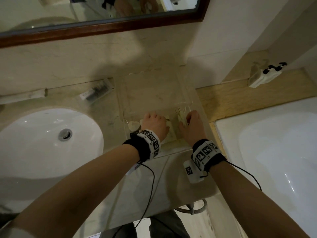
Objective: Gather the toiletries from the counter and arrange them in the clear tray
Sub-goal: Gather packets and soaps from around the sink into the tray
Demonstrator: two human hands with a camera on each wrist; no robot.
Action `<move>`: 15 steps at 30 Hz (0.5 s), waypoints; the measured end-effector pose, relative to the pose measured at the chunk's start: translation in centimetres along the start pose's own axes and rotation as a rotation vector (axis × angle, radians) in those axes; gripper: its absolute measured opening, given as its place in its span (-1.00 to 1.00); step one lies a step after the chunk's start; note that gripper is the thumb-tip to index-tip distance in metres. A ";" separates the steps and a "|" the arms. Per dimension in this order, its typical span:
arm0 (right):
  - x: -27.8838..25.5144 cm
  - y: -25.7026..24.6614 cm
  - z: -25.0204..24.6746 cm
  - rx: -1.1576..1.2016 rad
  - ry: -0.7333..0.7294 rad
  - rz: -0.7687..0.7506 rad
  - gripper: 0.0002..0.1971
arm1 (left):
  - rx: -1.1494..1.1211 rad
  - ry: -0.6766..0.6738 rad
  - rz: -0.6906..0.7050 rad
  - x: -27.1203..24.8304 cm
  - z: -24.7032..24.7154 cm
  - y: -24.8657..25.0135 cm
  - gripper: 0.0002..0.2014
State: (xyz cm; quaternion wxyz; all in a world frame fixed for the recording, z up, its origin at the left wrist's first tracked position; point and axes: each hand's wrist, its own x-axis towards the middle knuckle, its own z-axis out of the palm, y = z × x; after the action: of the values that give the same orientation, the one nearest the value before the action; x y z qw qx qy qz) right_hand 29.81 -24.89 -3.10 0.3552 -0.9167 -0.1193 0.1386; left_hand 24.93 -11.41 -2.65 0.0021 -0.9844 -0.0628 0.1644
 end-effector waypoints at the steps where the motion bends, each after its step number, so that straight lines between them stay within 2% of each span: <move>1: 0.0 0.0 0.0 0.003 -0.002 0.003 -0.75 | 0.027 -0.028 0.000 0.0 0.0 -0.2 -0.63; 4: -0.1 0.0 0.1 0.017 0.005 0.004 -0.72 | 0.038 -0.077 0.048 -0.4 0.2 -0.5 -0.70; 6: -0.2 0.1 0.1 0.008 0.005 -0.001 -0.73 | -0.006 -0.079 0.094 -0.7 0.2 -0.2 -0.66; 9: -0.4 0.0 0.1 -0.023 -0.012 -0.030 -0.75 | -0.113 -0.178 0.122 -0.8 -0.1 0.4 -0.59; 12: -0.5 -0.5 0.3 -0.052 -0.065 -0.062 -0.80 | -0.251 -0.268 0.110 -0.7 -0.7 1.0 -0.60; 15: -0.7 -0.9 0.5 -0.116 -0.132 -0.098 -0.78 | -0.436 -0.300 0.020 -0.8 -1.8 1.3 -0.64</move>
State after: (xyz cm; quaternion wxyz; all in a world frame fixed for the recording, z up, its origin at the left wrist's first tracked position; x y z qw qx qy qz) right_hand 28.84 -24.16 -2.76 0.2994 -0.9177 -0.1948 0.1739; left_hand 24.92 -12.81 -0.74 -0.2207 -0.9269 -0.0869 0.2910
